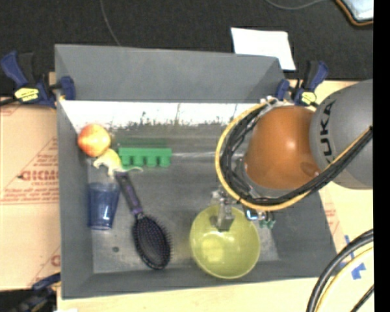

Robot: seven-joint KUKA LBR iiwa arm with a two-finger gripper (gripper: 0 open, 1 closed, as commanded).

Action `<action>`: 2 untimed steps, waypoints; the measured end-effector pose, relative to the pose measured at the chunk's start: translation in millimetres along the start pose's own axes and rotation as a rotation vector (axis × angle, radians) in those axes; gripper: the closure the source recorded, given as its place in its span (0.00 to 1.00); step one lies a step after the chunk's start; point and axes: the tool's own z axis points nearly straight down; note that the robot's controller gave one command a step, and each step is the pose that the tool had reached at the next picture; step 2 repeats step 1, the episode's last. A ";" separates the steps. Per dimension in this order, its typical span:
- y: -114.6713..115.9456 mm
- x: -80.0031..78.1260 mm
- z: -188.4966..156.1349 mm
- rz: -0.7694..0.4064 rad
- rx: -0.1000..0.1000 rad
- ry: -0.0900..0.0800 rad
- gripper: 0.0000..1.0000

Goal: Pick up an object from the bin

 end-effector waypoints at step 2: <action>11.5 -25.9 -51.3 -0.244 0.000 -0.005 1.00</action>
Offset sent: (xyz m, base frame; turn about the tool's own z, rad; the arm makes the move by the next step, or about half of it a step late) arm 0.0102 0.0013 0.0891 -0.1611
